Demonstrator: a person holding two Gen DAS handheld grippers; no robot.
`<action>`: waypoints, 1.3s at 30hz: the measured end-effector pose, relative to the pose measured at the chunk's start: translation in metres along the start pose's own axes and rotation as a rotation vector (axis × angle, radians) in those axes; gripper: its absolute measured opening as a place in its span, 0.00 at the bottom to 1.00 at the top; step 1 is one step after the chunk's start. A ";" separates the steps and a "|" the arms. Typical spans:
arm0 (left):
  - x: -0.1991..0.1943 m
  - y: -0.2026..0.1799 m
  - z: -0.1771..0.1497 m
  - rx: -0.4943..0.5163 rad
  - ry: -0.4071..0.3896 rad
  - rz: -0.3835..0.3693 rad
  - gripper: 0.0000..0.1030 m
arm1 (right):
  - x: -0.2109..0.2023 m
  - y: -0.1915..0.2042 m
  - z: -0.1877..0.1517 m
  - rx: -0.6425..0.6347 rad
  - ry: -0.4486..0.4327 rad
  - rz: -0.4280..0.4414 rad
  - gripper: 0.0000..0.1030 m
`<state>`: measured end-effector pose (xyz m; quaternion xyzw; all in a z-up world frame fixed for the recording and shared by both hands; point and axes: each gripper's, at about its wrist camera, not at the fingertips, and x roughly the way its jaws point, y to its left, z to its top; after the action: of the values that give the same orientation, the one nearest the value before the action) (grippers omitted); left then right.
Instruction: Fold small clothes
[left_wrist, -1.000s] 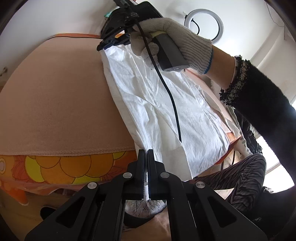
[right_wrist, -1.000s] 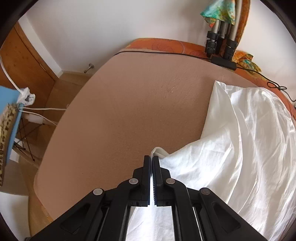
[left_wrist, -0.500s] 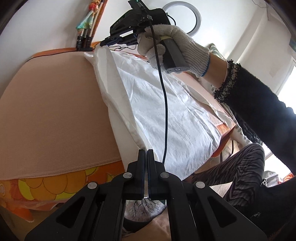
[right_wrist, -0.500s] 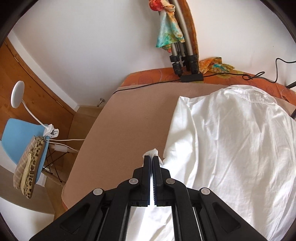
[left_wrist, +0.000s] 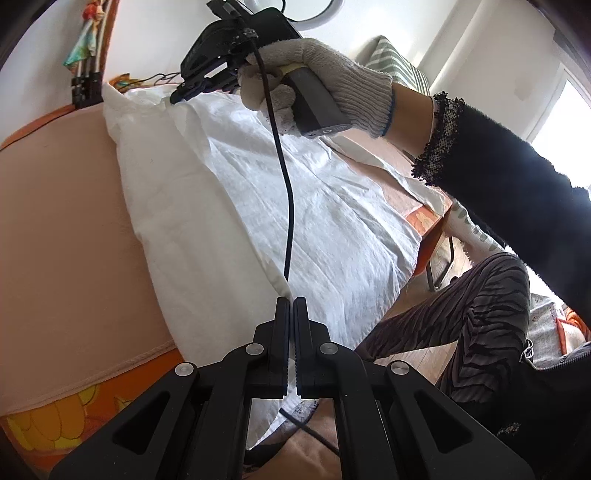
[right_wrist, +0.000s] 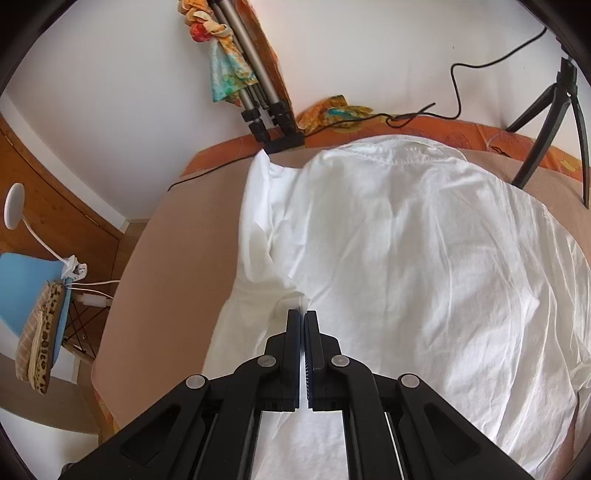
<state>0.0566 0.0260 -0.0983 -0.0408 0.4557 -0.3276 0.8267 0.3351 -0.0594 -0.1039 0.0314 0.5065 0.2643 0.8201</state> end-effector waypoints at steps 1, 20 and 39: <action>0.004 -0.001 0.000 0.003 0.011 -0.004 0.01 | 0.003 -0.005 -0.001 -0.002 0.005 -0.012 0.00; -0.021 -0.008 0.000 -0.007 0.015 -0.083 0.16 | -0.010 -0.044 -0.023 0.028 -0.016 -0.080 0.36; -0.054 0.021 0.033 -0.077 -0.143 0.033 0.18 | -0.206 -0.080 -0.160 0.093 -0.302 0.010 0.44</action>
<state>0.0729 0.0660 -0.0475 -0.0884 0.4086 -0.2925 0.8600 0.1598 -0.2586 -0.0393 0.1113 0.3888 0.2371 0.8833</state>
